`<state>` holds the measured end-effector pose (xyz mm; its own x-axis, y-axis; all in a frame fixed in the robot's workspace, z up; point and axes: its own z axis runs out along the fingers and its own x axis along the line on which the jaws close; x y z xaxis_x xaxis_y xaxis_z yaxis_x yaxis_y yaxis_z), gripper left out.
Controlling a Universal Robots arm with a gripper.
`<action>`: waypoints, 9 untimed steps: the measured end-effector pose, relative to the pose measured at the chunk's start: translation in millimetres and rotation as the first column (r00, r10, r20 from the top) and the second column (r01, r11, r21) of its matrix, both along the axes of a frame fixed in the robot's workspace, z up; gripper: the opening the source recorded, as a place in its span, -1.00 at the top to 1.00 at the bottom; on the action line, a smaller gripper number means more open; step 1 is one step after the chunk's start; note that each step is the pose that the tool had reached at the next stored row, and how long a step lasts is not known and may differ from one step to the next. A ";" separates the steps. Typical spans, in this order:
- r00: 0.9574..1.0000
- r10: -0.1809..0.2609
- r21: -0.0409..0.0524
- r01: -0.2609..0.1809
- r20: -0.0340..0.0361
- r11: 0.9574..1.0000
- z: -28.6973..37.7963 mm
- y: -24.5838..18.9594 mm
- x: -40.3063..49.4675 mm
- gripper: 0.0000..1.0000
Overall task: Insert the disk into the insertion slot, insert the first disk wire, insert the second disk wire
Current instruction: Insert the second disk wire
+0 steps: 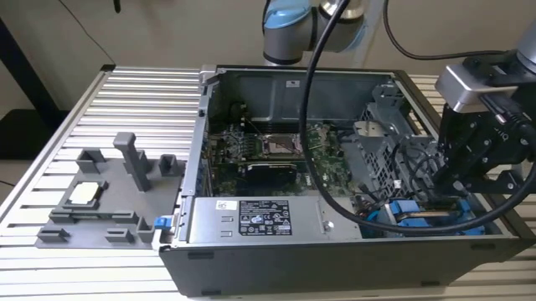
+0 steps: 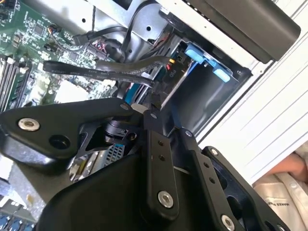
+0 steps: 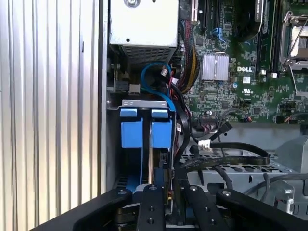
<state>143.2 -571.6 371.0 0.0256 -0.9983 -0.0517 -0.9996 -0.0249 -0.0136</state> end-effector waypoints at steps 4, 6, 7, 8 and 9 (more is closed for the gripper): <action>1.000 0.000 0.000 0.000 0.000 1.000 5.1 0.0 0.0 0.51; 1.000 0.000 0.000 0.000 0.000 1.000 5.1 0.0 0.0 0.51; 1.000 0.000 0.000 0.000 0.000 1.000 5.1 0.0 0.0 0.51; 1.000 0.000 0.000 0.000 0.000 1.000 5.2 0.0 0.0 0.51; 1.000 0.000 0.000 0.000 0.000 1.000 5.3 0.0 0.0 0.51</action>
